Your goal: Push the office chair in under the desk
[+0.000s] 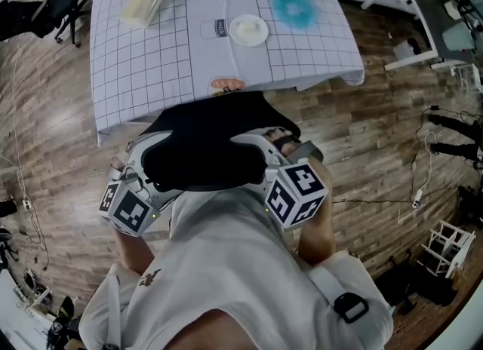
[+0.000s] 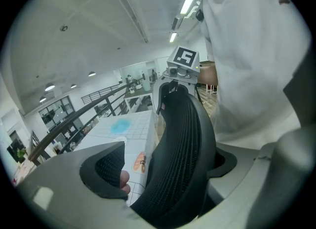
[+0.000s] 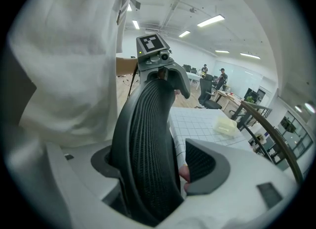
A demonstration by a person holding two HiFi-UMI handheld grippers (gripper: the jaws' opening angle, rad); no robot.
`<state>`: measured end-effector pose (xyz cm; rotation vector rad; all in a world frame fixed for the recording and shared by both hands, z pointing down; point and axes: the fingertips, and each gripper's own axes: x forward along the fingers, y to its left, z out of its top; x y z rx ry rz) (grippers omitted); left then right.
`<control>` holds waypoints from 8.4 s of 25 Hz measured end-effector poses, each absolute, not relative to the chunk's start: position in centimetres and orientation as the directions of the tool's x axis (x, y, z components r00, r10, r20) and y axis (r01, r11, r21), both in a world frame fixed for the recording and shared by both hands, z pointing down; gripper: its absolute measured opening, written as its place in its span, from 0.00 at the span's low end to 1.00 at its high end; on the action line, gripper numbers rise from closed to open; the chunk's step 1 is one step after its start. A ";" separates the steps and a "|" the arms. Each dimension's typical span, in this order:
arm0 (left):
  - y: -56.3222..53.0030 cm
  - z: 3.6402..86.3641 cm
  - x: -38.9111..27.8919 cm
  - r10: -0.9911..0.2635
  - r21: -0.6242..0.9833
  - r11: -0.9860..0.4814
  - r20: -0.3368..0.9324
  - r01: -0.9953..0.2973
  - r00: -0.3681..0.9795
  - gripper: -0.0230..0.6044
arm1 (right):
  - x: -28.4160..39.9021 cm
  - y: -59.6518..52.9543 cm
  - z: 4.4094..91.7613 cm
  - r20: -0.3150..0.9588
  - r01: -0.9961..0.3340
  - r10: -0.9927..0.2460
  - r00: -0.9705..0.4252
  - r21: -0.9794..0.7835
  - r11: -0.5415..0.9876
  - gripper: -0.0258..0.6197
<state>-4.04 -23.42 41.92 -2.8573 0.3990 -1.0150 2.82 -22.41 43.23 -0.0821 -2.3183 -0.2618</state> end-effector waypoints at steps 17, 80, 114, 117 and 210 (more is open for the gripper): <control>-25.5 41.7 -2.1 -0.290 -0.171 -0.957 0.589 -0.235 0.754 0.78 | 4.7 -24.2 43.1 0.721 0.160 -0.001 -0.693 0.155 0.975 0.57; -30.5 41.6 3.4 -0.330 -0.165 -0.943 0.579 -0.289 0.746 0.78 | 10.3 -29.4 43.2 0.736 0.230 0.065 -0.674 0.126 0.965 0.57; -32.7 41.7 7.0 -0.358 -0.150 -0.930 0.584 -0.336 0.729 0.78 | 13.8 -32.2 43.2 0.727 0.284 0.105 -0.678 0.128 0.950 0.57; -32.8 41.7 7.0 -0.357 -0.148 -0.930 0.586 -0.336 0.728 0.78 | 13.9 -32.2 43.2 0.727 0.286 0.108 -0.678 0.126 0.950 0.57; -34.1 31.4 4.6 -0.613 -0.068 -0.790 0.071 -0.609 0.787 0.04 | 11.3 -33.1 31.8 0.178 -0.448 -0.463 -0.868 0.121 0.886 0.04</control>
